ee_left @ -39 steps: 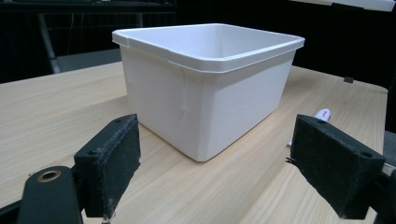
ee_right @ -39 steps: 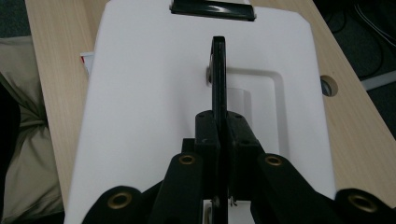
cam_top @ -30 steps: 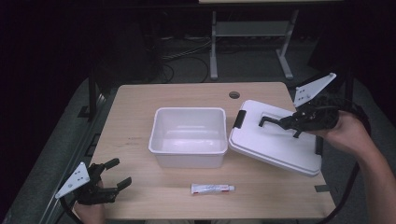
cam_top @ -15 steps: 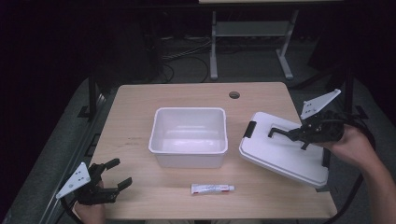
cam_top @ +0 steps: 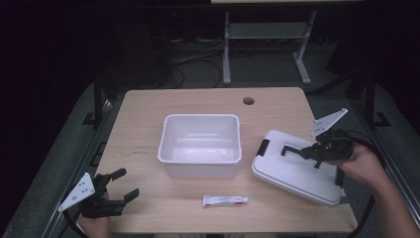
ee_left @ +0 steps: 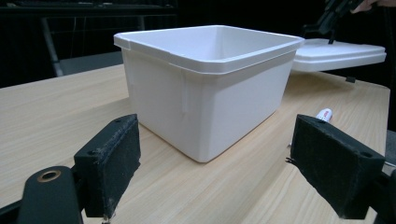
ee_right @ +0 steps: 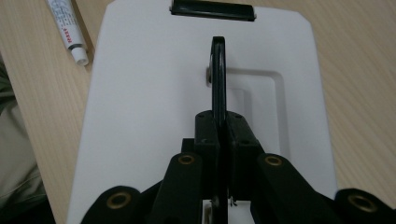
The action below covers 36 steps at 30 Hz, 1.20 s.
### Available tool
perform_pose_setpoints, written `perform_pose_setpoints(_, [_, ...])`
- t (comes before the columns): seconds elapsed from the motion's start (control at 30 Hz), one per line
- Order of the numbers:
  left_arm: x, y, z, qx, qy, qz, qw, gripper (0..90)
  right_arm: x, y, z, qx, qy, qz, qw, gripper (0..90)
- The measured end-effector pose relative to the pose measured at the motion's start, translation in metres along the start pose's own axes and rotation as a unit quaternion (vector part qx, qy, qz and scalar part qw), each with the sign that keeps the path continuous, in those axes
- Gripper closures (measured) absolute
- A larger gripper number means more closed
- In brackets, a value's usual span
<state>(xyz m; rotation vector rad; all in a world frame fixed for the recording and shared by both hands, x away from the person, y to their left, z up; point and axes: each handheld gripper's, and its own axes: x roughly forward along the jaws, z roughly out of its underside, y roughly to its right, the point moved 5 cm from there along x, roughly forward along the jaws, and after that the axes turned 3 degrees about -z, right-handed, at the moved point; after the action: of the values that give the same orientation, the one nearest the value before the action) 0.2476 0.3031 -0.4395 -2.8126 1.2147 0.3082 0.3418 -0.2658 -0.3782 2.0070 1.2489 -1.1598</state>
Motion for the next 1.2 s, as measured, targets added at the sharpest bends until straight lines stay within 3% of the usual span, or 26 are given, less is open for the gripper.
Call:
perform_pose_setpoints(0.53, [0.000,0.000,0.000,0.002,-0.002,0.000,1.0000,15.7,0.029,0.001,0.010,0.008,-0.007,-0.008,0.9999,84.3])
perform_pose_setpoints(1.2, [0.000,0.000,0.000,0.001,-0.003,0.000,1.0000,15.7,0.048,0.006,0.020,0.028,-0.010,-0.003,0.9996,84.3])
